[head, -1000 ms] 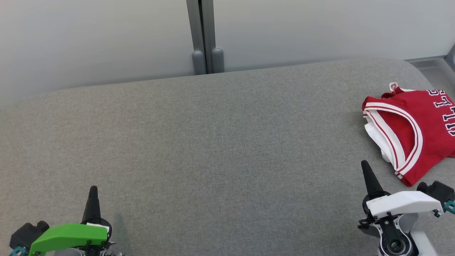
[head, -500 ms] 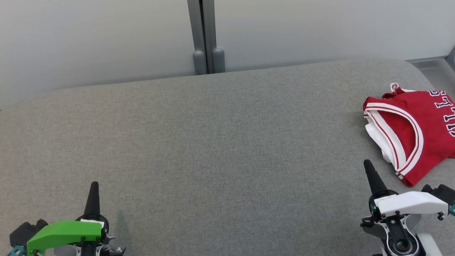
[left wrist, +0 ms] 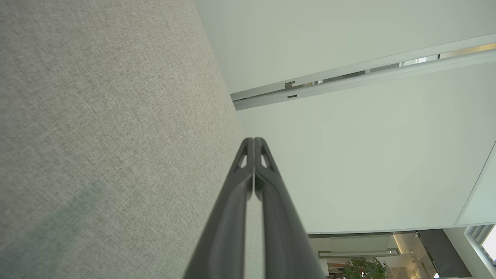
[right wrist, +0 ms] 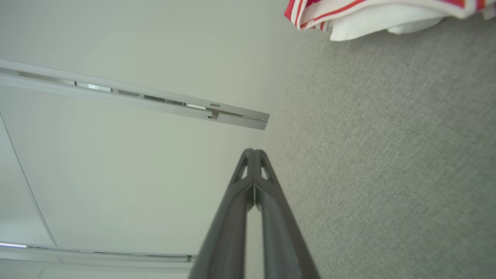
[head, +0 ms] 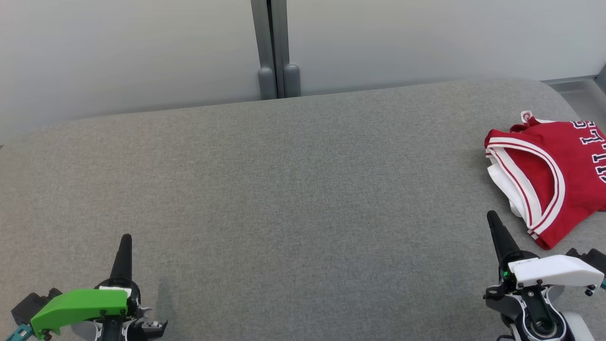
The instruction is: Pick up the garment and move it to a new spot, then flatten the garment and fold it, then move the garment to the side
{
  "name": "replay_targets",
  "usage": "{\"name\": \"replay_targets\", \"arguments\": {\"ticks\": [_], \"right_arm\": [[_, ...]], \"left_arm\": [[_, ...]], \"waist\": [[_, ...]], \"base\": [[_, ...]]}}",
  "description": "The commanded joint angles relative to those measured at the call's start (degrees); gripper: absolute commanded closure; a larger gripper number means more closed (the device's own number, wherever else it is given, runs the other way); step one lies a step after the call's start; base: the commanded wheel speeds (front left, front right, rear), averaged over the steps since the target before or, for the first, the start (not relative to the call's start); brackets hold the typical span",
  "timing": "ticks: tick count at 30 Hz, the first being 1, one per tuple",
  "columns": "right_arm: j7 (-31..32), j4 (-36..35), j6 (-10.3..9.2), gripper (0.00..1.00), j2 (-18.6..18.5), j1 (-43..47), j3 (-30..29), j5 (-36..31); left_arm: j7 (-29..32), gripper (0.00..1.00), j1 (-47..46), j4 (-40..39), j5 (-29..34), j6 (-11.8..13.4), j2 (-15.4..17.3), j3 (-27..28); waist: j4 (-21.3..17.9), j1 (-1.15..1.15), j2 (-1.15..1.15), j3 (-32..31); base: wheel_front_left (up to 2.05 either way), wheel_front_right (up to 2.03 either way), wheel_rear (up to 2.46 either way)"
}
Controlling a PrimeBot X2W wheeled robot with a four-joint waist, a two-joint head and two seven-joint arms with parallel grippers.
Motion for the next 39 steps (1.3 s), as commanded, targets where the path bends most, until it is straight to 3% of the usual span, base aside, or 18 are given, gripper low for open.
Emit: {"name": "replay_targets", "arguments": {"ticks": [1,31,39], "right_arm": [[0.5,-0.8,-0.02,1.0,-0.3,0.5,-0.3,1.3],[3.6,-2.9,-0.03,1.0,-0.4,1.6,-1.6,13.6],[3.7,-2.9,-0.03,1.0,-0.4,1.6,-1.6,13.8]], "left_arm": [[0.5,1.0,-1.4,-0.5,-1.4,0.1,0.1,0.3],[3.6,1.0,-2.5,-1.6,-13.1,0.1,-0.1,0.8],[3.8,1.0,-2.3,-1.6,-13.3,0.1,-0.1,0.8]], "waist": [[0.0,0.0,0.0,0.0],[0.4,0.0,0.0,-0.1],[0.4,0.0,0.0,-0.1]], "base": [[0.0,0.0,0.0],[0.0,0.0,0.0],[0.0,0.0,0.0]]}}
